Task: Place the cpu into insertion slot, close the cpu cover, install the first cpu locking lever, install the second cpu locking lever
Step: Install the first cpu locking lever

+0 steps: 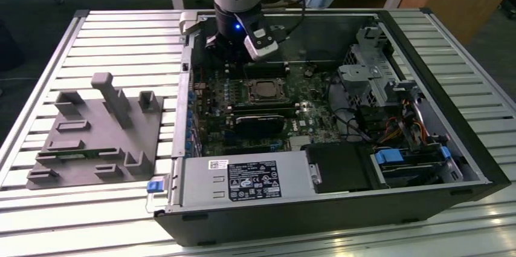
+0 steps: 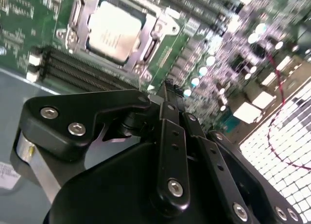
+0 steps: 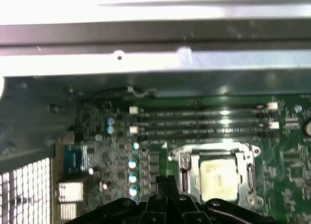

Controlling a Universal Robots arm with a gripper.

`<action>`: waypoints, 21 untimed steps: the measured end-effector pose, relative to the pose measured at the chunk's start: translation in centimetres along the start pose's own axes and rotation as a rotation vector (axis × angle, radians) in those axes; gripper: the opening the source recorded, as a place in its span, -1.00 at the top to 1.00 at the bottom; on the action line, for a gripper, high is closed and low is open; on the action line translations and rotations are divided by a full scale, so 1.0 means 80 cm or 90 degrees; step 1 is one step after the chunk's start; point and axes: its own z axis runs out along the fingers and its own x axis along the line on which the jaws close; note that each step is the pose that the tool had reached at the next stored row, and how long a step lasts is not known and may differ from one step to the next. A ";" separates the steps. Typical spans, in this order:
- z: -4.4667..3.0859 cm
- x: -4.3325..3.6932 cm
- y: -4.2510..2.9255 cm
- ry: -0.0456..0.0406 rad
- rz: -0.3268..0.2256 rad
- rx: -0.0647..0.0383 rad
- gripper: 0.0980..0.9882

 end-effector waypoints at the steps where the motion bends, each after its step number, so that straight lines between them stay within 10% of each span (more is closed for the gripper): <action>1: 0.0001 0.001 -0.0001 0.0004 0.000 -0.007 0.98; 13: 0.0017 0.011 -0.0009 0.0045 0.002 -0.077 0.98; 21: 0.0019 0.009 -0.0008 0.0046 0.002 -0.079 0.98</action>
